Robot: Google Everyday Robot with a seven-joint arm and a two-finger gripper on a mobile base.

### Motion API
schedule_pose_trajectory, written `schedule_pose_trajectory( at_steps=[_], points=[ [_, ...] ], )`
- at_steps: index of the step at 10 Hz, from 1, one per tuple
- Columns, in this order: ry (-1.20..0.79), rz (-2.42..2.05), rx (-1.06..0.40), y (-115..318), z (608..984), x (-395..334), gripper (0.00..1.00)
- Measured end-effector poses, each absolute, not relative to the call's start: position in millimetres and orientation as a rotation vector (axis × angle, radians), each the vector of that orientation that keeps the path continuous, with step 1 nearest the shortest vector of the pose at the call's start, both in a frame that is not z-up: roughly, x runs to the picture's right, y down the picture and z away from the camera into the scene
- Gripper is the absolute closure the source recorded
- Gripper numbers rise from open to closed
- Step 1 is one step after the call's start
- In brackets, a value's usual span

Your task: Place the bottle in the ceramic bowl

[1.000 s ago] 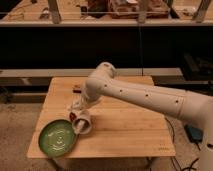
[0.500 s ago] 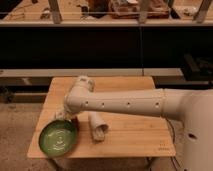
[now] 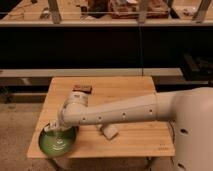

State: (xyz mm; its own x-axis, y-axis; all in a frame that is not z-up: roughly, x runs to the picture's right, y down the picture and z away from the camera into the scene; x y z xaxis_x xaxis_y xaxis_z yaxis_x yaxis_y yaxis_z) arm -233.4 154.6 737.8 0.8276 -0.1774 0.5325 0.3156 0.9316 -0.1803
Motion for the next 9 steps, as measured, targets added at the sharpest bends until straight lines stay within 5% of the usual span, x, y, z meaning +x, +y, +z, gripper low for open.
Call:
schedule_pose_trajectory(
  at_steps=[3,9],
  points=[
    [-0.531,-0.271,-0.267,156,755,-234,0.45],
    [-0.535,-0.333,-0.265,166,758,-252,0.43]
  ],
)
